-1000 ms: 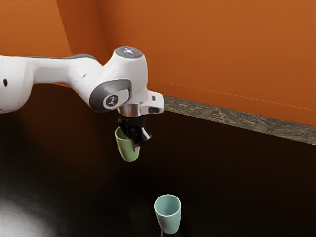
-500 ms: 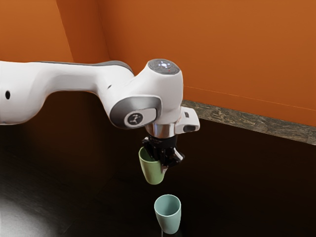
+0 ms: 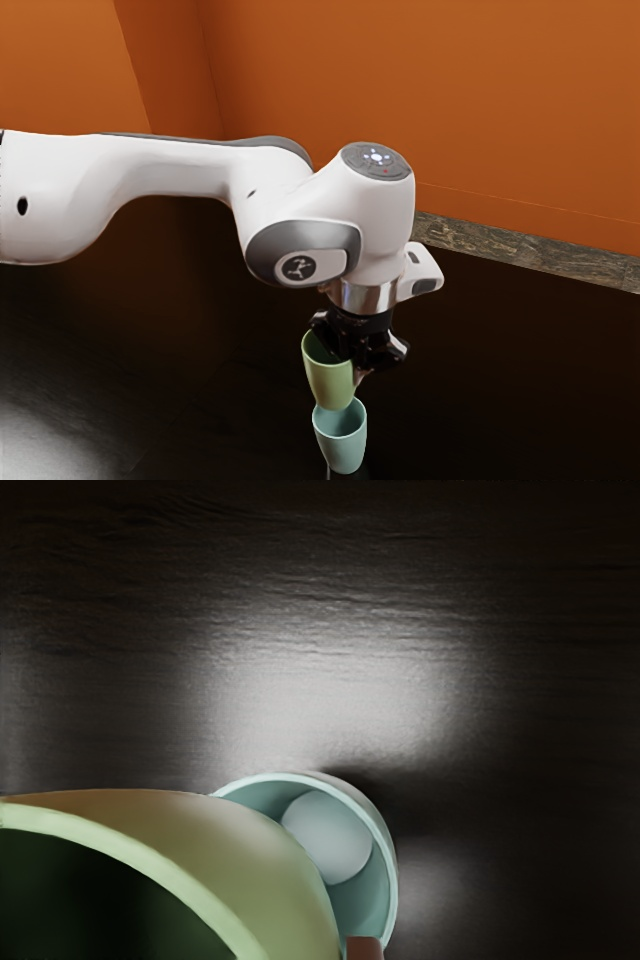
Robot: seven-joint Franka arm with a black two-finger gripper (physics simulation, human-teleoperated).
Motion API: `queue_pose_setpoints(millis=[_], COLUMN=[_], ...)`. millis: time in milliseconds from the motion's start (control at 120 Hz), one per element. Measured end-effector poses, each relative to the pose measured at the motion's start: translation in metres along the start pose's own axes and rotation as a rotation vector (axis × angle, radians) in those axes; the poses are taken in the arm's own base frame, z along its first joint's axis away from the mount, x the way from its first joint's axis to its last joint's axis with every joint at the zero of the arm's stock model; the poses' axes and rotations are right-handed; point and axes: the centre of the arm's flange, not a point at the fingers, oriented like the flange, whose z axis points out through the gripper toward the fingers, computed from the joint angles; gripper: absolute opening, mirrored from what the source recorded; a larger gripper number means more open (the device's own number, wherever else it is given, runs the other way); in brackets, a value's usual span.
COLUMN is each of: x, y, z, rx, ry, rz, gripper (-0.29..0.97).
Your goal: Place the left cup onto the right cup
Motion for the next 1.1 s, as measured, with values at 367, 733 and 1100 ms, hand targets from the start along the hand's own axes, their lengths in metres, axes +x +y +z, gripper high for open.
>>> queue_pose_setpoints(millis=[367, 733, 1100], x=[0.007, 0.009, 0.001], y=[0.001, 0.005, 0.011], z=[0.017, 0.022, 0.020], rx=[0.010, 0.002, 0.004], ry=[-0.019, -0.018, -0.012], rz=[-0.115, -0.193, -0.254], gripper=[-0.10, -0.10, -0.10])
